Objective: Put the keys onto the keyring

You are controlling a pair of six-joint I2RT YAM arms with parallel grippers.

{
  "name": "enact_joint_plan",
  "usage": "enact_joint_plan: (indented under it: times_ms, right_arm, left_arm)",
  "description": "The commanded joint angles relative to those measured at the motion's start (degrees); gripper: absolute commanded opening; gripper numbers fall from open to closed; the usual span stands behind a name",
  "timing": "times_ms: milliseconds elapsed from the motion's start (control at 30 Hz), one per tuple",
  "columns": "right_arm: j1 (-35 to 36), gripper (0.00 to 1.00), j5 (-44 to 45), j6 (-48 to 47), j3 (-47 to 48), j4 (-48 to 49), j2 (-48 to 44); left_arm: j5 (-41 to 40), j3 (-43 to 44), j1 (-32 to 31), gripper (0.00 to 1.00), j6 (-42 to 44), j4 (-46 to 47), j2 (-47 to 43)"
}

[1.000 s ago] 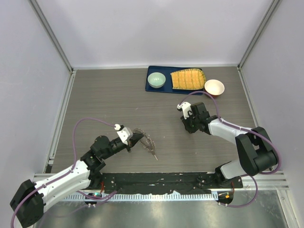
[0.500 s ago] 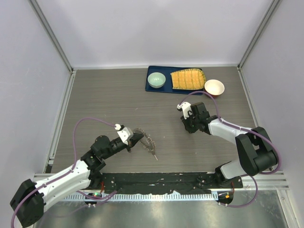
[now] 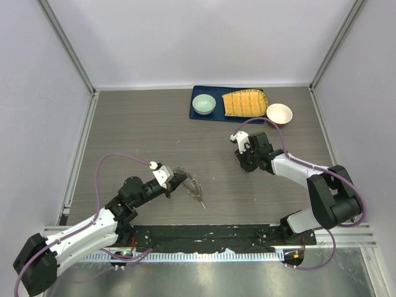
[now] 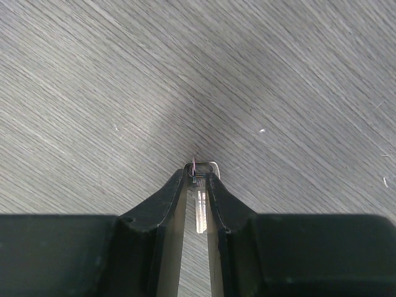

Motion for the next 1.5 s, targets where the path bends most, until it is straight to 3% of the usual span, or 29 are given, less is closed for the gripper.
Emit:
enact_joint_plan:
  times_ms: [0, 500, 800, 967, 1200, 1467]
  right_arm:
    - [-0.05, 0.25, -0.73, -0.74, 2.11, 1.43, 0.36]
    - [-0.05, 0.2, -0.56, -1.09, 2.37, 1.87, 2.65]
    - [0.04, 0.02, -0.64, -1.35, 3.07, 0.82, 2.12]
    - [0.92, 0.01, -0.56, -1.35, 3.51, -1.2, 0.28]
    - [4.78, 0.01, 0.41, -0.91, 5.18, -6.81, -6.05]
    - [15.94, 0.01, 2.26, -1.79, 9.57, -15.0, -12.11]
  left_arm:
    - [0.54, 2.6, 0.04, 0.0, 0.61, 1.15, 0.15]
    - [0.54, 2.69, 0.13, 0.0, 0.61, 0.97, -0.03]
    - [0.63, 2.69, 0.04, 0.01, 0.69, 0.88, -0.11]
    - [0.63, 2.52, 0.13, 0.0, 0.78, 1.06, -0.29]
    - [1.5, 2.6, 0.04, 0.0, 1.4, 1.5, 0.5]
    - [5.63, 2.17, 0.04, 0.01, 2.28, 3.17, -0.02]
